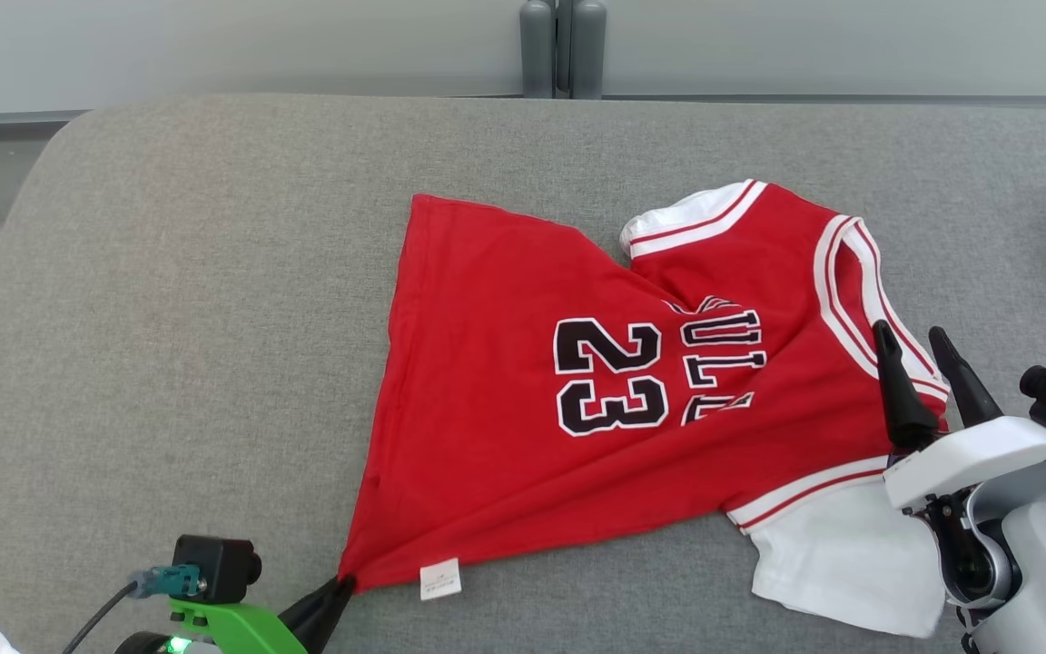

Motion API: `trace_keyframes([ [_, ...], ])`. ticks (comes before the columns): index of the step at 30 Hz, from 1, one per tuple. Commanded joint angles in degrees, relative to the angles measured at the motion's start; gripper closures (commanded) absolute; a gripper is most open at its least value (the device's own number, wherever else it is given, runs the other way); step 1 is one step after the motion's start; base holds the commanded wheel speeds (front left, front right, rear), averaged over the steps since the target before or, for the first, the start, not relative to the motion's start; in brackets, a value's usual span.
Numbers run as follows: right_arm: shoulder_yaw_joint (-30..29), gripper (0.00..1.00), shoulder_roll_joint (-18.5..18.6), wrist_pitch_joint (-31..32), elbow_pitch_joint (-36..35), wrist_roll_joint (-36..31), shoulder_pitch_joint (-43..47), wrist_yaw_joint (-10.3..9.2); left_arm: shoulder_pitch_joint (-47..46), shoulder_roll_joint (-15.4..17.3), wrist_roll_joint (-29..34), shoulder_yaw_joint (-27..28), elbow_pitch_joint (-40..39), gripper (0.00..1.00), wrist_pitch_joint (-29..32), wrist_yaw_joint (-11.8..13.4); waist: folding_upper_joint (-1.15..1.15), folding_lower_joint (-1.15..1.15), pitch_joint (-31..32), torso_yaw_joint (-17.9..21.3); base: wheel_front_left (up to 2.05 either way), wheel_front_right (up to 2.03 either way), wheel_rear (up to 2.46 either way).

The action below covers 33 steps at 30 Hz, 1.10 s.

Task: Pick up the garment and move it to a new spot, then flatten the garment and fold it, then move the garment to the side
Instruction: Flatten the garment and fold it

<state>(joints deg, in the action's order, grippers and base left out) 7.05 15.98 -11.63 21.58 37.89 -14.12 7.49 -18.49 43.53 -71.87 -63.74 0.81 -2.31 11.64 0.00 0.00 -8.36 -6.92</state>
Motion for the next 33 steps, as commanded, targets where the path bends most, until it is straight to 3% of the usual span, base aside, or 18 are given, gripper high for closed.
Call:
trace_keyframes([
  [1,-0.03,0.00,-0.06,0.23,-0.26,-0.45,0.84,0.00,1.04,-0.54,-0.68,0.16,2.36,0.00,-0.51,-0.81,0.00,0.00,0.30,-0.15,0.00,0.00,0.00],
  [8,-0.46,0.00,-0.15,0.15,-0.77,-0.66,1.29,0.00,0.25,-1.58,-0.44,1.95,7.61,0.00,-4.37,-2.22,0.00,0.00,0.98,0.63,0.00,0.00,0.00],
  [13,-0.57,0.00,-0.62,-0.16,-1.04,-0.84,1.84,0.00,-0.91,-0.12,1.95,5.53,5.39,0.00,-9.87,1.28,0.00,0.00,2.18,2.00,0.00,0.00,0.00],
  [18,-0.76,0.00,-0.72,-0.65,-1.13,-1.03,2.59,0.00,0.12,-0.93,5.14,10.21,2.86,0.00,-12.56,5.35,0.00,0.00,3.96,3.34,0.00,0.00,0.00],
  [26,1.55,0.00,-0.01,-3.06,-6.61,-2.04,4.34,0.00,7.39,-7.27,20.76,29.99,-1.78,0.00,-12.86,9.94,0.00,0.00,7.48,5.64,0.00,0.00,0.00],
  [30,2.66,0.00,-0.07,-3.54,-9.90,-2.06,5.79,-0.01,13.93,-12.26,28.82,40.28,-2.76,0.00,-12.86,8.60,0.00,0.00,8.26,6.91,0.00,0.00,0.00],
  [33,3.00,0.00,-0.75,-3.54,-10.76,-2.45,7.44,-0.01,17.68,-16.16,33.31,45.35,-2.56,0.00,-12.81,6.21,0.00,0.00,8.35,7.49,0.00,0.00,0.00],
])
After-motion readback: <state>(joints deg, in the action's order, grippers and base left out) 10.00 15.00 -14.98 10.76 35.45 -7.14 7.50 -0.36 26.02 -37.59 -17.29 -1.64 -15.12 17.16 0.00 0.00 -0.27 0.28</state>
